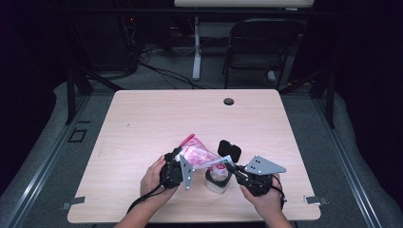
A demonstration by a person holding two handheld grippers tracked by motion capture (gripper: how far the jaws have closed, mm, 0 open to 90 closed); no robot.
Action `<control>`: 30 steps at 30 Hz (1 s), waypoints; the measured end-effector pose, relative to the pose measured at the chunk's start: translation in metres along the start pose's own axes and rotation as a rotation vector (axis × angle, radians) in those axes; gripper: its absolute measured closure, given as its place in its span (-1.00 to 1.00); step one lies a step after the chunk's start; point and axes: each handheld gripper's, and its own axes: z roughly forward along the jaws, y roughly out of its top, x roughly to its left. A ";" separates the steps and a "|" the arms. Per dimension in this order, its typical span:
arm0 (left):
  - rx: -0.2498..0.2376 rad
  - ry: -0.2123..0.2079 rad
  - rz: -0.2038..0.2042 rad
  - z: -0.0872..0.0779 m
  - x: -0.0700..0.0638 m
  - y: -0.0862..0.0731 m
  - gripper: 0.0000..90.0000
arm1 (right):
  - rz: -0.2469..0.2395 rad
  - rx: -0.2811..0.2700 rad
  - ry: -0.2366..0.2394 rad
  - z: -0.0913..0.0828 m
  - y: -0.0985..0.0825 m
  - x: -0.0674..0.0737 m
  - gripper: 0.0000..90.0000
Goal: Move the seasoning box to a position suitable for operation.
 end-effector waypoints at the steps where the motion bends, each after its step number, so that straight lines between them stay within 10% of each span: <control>1: 0.001 -0.003 -0.001 0.000 0.000 0.000 0.46 | 0.008 -0.005 0.005 0.000 -0.001 0.000 1.00; 30: -0.018 0.042 0.001 -0.003 0.000 -0.001 0.46 | -0.003 0.028 0.026 0.005 -0.009 0.004 1.00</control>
